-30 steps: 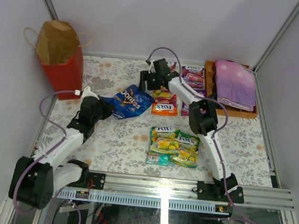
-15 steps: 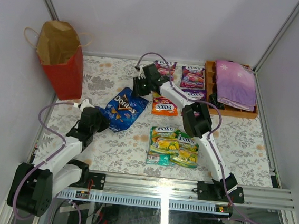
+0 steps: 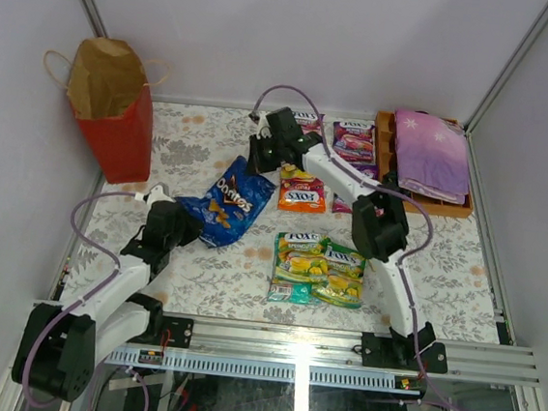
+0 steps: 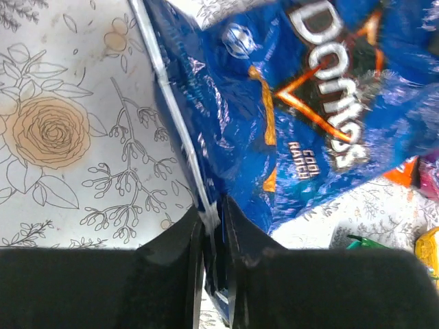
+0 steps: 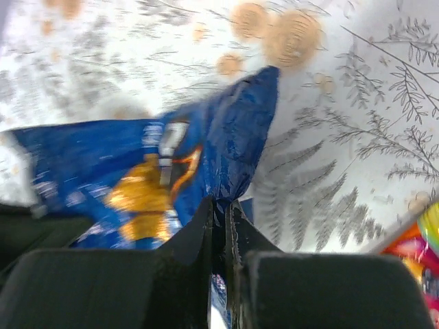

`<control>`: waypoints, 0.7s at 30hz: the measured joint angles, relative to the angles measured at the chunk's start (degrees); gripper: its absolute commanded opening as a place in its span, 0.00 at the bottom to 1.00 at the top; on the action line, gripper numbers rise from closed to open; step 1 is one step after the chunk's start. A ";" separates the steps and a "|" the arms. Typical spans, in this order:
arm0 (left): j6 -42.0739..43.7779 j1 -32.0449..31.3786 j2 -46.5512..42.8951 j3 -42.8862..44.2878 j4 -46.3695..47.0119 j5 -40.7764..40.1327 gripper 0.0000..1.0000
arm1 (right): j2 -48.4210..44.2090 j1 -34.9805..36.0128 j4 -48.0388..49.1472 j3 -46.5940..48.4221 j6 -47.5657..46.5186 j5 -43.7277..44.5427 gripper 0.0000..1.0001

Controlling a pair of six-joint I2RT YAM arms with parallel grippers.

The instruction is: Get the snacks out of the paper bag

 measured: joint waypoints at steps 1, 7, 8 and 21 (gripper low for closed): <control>0.00 0.00 -0.87 -0.24 0.48 0.02 0.19 | -2.58 0.33 -0.26 -1.27 -0.26 0.13 0.00; 0.20 0.00 -5.18 -4.28 3.72 -3.91 0.26 | -21.03 4.72 0.68 -7.15 -2.08 0.02 0.00; 0.22 0.00 -4.87 -4.55 3.69 -4.87 0.25 | -22.73 5.46 1.07 -6.62 -2.14 -0.33 0.00; 0.31 0.00 -5.46 -3.15 2.56 -4.68 0.46 | -16.48 8.90 -2.38 2.67 -2.67 -1.44 0.00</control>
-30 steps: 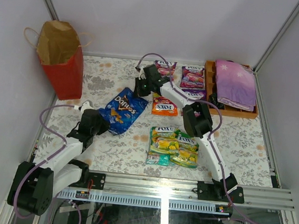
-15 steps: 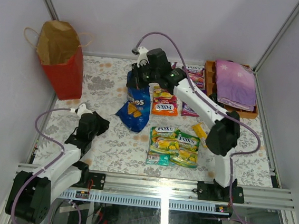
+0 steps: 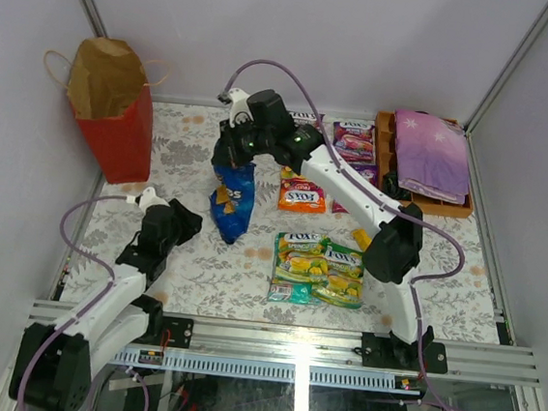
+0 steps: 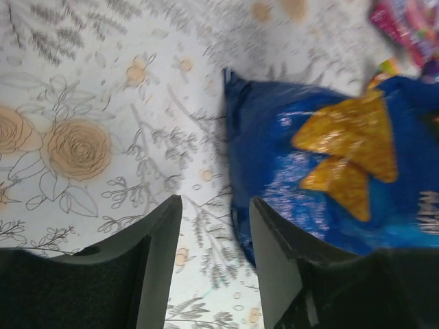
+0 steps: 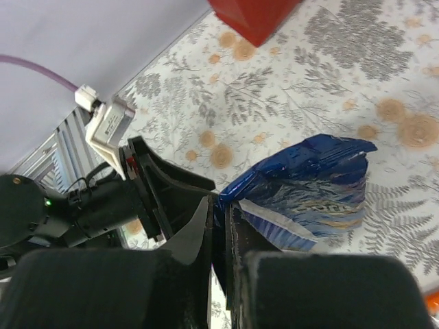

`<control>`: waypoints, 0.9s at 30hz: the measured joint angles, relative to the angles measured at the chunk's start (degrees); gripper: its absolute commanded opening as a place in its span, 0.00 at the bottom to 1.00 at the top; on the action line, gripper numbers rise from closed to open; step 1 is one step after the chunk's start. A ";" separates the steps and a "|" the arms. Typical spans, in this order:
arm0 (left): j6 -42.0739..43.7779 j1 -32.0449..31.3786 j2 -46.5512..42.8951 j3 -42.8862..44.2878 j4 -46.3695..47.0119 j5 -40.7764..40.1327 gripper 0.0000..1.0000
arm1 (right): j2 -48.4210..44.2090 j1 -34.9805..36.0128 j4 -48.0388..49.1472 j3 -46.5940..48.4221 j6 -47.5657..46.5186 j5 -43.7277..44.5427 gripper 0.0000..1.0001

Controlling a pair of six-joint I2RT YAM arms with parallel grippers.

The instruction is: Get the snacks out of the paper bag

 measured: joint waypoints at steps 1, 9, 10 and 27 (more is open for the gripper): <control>-0.02 0.00 -1.60 0.68 -1.33 0.00 0.47 | -0.02 0.72 -0.39 0.00 -0.17 0.00 0.00; 0.28 0.00 -17.51 13.11 -12.70 -0.57 0.49 | -1.46 6.54 -0.15 0.00 -0.94 -5.31 0.00; 0.46 0.00 -18.86 14.47 -13.77 -0.96 0.49 | -1.55 6.62 -0.02 0.02 -0.96 -6.47 0.00; 1.36 0.00 -12.46 12.31 -18.40 -2.93 0.49 | 20.90 -13.44 1.16 19.12 4.55 -16.17 1.00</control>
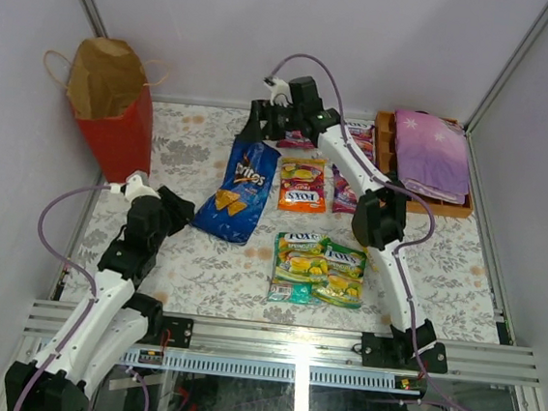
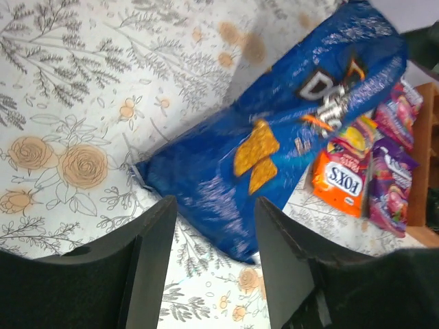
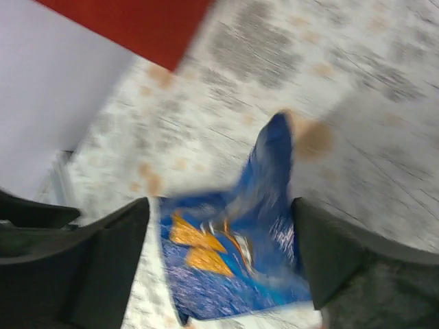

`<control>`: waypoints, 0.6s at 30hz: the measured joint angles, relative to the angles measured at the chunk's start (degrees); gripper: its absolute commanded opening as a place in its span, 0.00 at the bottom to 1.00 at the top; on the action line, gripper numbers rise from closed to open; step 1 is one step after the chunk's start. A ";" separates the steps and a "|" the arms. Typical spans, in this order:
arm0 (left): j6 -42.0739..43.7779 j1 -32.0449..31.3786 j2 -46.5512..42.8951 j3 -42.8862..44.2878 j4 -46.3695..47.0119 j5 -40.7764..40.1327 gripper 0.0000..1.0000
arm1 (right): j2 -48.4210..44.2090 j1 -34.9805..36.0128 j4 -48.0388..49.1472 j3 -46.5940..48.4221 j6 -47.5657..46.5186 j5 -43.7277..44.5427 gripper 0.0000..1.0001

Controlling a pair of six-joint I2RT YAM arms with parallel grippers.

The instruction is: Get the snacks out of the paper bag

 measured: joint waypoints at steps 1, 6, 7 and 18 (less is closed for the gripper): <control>0.00 -0.02 0.59 -0.52 0.13 0.26 0.50 | 0.76 -1.44 -0.20 -1.31 0.22 0.57 1.00; -0.02 -0.31 3.50 -3.23 3.13 1.29 0.52 | -3.67 -3.48 0.83 -15.58 -0.42 2.95 1.00; -0.04 -0.35 4.42 -3.80 4.13 1.68 0.52 | -5.18 -3.10 0.48 -17.49 -0.83 3.41 0.99; -2.16 -0.66 24.57 -10.93 20.59 7.98 0.55 | -34.73 -0.57 9.35 -38.99 -2.14 7.48 1.00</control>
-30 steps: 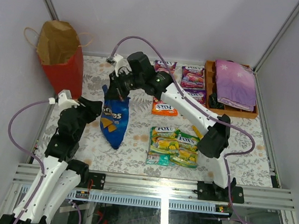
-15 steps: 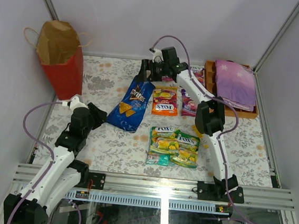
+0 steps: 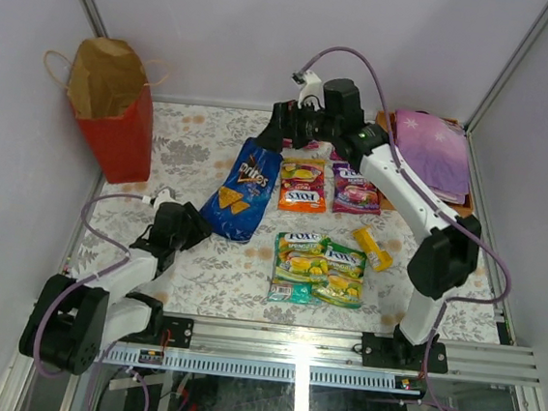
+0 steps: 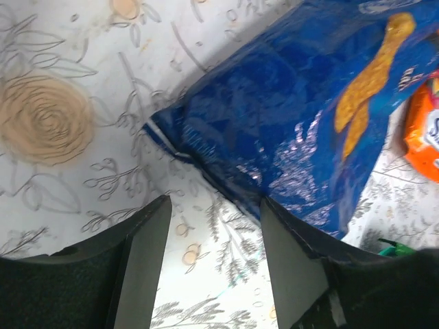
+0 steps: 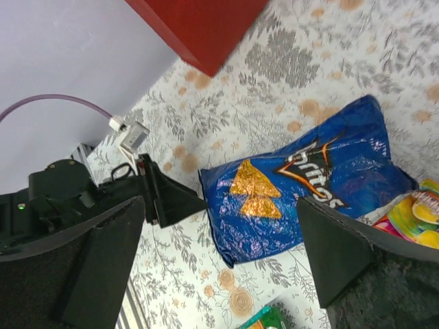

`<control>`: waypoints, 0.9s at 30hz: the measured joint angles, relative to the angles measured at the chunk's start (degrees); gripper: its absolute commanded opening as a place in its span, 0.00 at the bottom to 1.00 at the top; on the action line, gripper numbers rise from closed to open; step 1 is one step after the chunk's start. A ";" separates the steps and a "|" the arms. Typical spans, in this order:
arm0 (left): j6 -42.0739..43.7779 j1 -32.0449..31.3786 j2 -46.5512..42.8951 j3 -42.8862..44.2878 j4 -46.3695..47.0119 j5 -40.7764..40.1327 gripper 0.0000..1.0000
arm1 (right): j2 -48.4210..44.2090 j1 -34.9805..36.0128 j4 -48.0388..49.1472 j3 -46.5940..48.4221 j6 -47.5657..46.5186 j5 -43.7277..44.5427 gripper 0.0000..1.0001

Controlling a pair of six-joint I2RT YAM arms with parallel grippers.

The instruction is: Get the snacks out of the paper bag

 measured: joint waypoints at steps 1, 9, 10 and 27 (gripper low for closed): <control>-0.24 -0.02 0.74 -0.07 1.44 0.24 0.55 | -1.81 -0.07 0.76 -1.62 0.07 0.26 0.99; -4.09 -0.20 10.38 -0.46 16.68 3.93 0.51 | -11.02 -0.11 6.69 -16.41 1.22 1.62 0.99; -4.59 -0.22 11.96 -0.28 18.64 4.42 0.45 | -11.56 -0.11 6.82 -17.59 1.33 1.75 0.99; -6.58 -1.31 1.49 6.56 10.58 2.25 0.00 | -22.71 -0.11 10.62 -28.70 2.34 4.04 1.00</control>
